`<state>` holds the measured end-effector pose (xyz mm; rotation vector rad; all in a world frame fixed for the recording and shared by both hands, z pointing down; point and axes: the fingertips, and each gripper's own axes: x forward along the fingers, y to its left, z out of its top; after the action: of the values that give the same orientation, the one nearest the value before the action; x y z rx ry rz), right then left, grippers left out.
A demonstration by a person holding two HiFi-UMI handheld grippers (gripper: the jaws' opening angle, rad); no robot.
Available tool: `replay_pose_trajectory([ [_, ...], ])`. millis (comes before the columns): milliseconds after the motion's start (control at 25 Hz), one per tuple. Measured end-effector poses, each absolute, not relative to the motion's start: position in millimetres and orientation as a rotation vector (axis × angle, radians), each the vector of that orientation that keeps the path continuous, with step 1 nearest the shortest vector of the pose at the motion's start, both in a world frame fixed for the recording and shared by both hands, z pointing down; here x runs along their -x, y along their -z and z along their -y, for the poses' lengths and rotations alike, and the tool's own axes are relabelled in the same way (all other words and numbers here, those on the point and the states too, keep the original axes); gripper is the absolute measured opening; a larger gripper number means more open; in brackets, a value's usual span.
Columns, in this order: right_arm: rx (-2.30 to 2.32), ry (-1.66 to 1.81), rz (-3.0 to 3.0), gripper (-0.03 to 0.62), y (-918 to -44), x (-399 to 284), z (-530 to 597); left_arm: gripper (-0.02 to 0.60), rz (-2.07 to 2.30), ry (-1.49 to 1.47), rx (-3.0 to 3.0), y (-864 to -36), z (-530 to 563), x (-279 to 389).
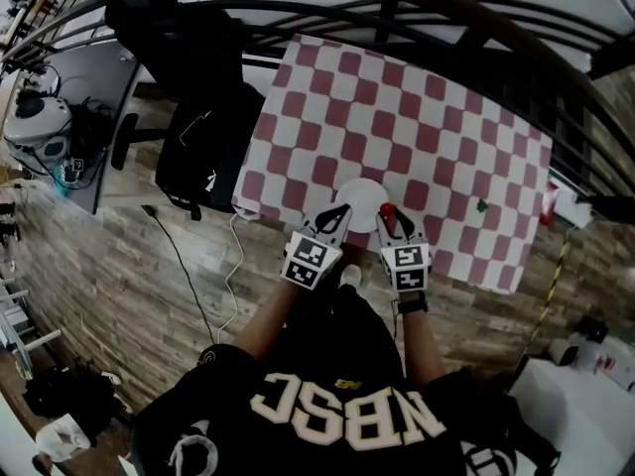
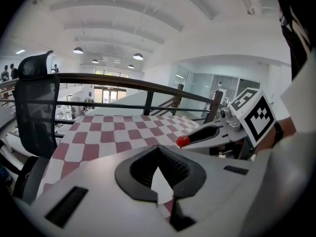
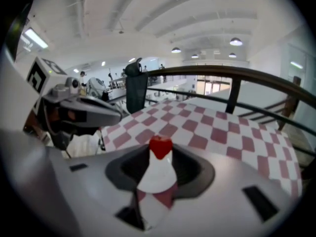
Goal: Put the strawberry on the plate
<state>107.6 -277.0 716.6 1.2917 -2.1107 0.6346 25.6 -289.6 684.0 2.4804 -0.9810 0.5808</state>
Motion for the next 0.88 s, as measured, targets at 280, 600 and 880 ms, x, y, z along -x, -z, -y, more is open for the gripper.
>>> replay_pose_trajectory([
  [280,-1.195,-0.733,2.055,0.146,-770.1,-92.3,282.0,0.015,0.931,-0.581,-2.409,-721.4,306.9,-26.9],
  [600,-1.089,-0.799,1.964,0.146,-822.3,-74.1,271.8,0.015,0.927,-0.734,-2.381,-764.5,304.2,-18.0],
  [880,-1.088,-0.795,1.881,0.146,-846.7,-73.4,275.5,0.015,0.922,-0.728,-2.335,-774.8,294.4,-12.3],
])
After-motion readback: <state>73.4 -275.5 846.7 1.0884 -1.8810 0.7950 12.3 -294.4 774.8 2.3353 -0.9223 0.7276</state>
